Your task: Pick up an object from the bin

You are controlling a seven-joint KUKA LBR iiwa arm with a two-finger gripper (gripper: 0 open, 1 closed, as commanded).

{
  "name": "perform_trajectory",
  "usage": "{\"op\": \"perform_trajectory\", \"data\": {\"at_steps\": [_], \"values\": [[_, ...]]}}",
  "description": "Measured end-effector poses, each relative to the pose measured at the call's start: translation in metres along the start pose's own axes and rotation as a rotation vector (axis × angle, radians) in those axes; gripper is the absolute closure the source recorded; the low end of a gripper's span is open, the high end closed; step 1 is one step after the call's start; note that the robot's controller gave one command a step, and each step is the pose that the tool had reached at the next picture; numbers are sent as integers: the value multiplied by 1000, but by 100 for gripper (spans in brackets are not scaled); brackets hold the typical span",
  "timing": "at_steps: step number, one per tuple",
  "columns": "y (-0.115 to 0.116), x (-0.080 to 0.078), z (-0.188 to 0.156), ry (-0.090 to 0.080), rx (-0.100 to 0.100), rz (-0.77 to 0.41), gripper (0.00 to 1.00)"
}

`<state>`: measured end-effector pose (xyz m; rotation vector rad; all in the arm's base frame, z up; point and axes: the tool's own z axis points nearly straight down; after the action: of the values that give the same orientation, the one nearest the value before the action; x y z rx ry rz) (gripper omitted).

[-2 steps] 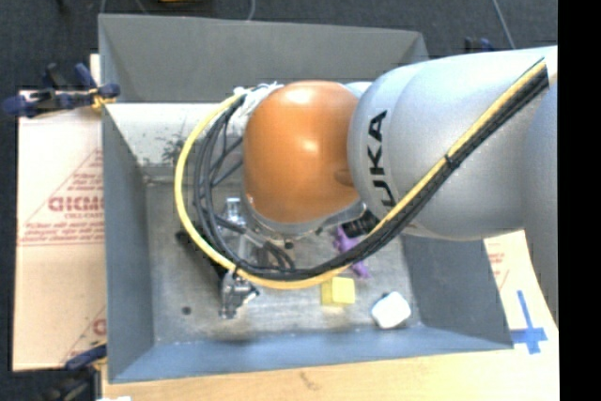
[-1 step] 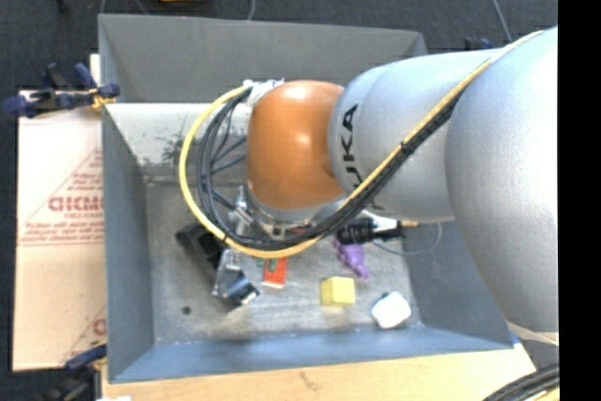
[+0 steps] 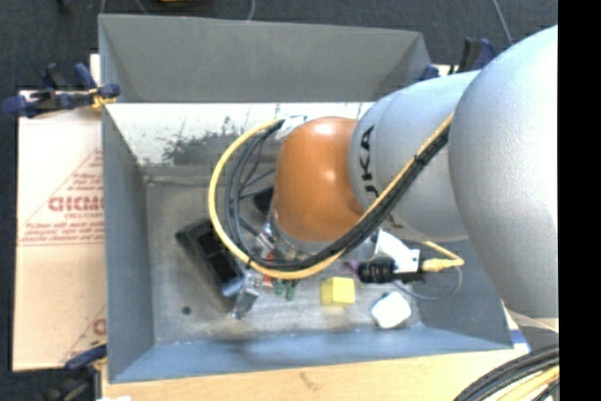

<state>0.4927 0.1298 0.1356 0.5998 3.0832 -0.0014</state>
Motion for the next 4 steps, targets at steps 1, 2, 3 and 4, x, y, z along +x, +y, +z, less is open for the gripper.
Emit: {"op": "perform_trajectory", "data": {"at_steps": [1, 2, 3, 4], "values": [[12, -28, 6, 4, 3, -42, 0], [14, -33, 33, -9, -10, 213, 0], [64, -64, 50, 1, 2, 118, 100], [64, -64, 50, 0, 0, 119, 100]]}}
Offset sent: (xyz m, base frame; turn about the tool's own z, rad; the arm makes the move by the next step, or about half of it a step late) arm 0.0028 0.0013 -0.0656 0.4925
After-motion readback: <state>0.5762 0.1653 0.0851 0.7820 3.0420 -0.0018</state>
